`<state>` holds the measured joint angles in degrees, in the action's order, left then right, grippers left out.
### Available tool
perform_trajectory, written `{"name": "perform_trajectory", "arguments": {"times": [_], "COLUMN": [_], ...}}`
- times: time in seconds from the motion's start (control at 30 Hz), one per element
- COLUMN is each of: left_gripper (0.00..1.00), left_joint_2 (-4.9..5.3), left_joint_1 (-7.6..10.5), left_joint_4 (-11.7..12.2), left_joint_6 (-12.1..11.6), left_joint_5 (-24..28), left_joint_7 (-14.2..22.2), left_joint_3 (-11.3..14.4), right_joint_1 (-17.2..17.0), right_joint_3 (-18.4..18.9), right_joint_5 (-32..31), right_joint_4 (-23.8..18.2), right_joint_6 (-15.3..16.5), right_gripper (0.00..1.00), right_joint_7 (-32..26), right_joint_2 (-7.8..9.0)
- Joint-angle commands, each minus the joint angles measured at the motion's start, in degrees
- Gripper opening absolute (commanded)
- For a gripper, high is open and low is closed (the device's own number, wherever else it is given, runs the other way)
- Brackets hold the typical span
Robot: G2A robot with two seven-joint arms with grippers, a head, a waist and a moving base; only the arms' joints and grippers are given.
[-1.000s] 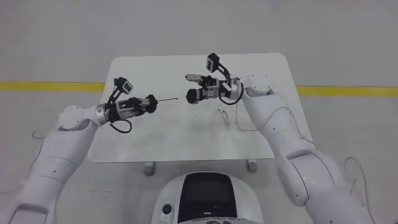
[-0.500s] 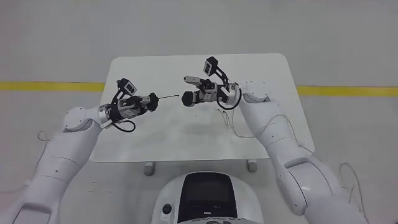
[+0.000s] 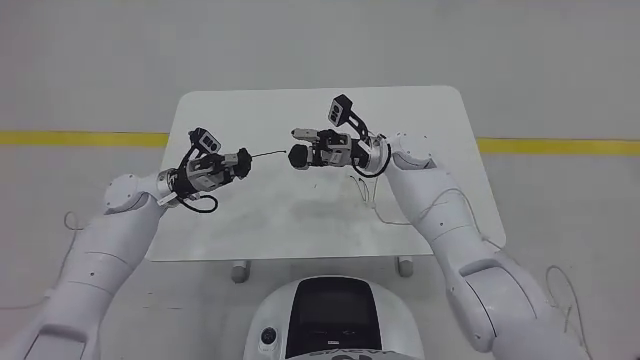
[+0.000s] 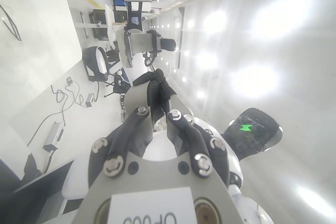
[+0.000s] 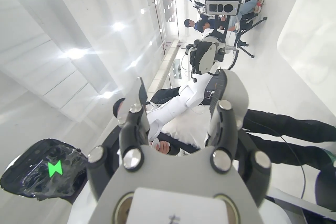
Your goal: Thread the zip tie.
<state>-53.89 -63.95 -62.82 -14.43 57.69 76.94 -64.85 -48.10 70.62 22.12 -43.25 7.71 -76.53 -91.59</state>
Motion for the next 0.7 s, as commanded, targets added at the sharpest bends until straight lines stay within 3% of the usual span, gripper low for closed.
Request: {"name": "perform_trajectory", "arguments": {"times": [0.0, 0.67], "left_gripper": [0.0, 0.0], "left_joint_2": [-0.12, -1.17], "left_joint_1": [0.1, 1.6], "left_joint_4": [0.3, 2.3], "left_joint_6": [-0.2, -0.8], "left_joint_5": [0.0, -1.2], "left_joint_7": [0.2, -0.1], "left_joint_3": [0.1, 0.9], "right_joint_1": [0.2, 2.7], "right_joint_3": [-0.3, -3.7], "right_joint_5": [0.1, 1.3], "right_joint_4": [0.3, 4.2], "right_joint_6": [-0.5, -2.6], "right_gripper": [0.36, 0.14], "right_joint_7": [0.1, 0.3], "right_joint_2": [0.09, 0.67]}}
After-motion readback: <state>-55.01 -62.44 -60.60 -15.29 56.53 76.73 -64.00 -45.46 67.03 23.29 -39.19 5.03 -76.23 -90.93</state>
